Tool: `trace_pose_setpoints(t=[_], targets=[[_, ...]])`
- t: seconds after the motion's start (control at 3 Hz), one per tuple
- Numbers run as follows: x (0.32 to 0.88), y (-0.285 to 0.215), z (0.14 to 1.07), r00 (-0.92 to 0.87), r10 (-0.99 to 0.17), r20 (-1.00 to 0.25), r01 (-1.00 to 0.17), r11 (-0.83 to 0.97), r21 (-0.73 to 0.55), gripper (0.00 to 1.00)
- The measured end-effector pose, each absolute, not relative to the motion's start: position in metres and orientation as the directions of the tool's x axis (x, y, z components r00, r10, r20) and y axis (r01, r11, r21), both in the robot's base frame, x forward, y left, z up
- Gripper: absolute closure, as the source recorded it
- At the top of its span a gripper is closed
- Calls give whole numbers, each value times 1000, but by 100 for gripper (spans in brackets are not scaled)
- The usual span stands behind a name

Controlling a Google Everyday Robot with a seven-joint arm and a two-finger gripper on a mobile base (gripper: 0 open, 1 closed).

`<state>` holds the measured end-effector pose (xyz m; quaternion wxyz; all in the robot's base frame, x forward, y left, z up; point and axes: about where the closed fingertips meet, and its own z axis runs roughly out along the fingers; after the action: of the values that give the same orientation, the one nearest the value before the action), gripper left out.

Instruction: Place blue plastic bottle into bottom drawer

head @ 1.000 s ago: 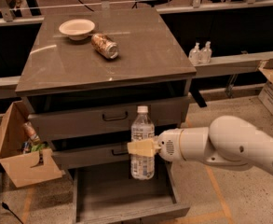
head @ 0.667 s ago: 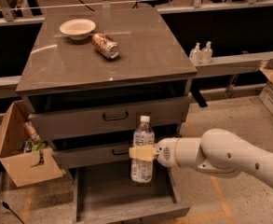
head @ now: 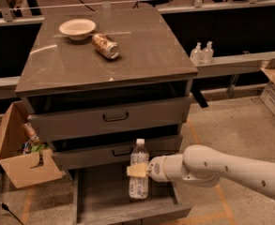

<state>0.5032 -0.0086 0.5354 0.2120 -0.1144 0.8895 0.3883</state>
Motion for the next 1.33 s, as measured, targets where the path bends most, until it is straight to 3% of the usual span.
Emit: trace_pose_setpoints(t=[0.33, 1.0, 1.33], targets=[[502, 0, 487, -916, -63, -396, -324, 699, 637, 100], [501, 4, 483, -918, -72, -390, -326, 699, 637, 100], [499, 5, 444, -938, -23, -347, -264, 695, 668, 100]])
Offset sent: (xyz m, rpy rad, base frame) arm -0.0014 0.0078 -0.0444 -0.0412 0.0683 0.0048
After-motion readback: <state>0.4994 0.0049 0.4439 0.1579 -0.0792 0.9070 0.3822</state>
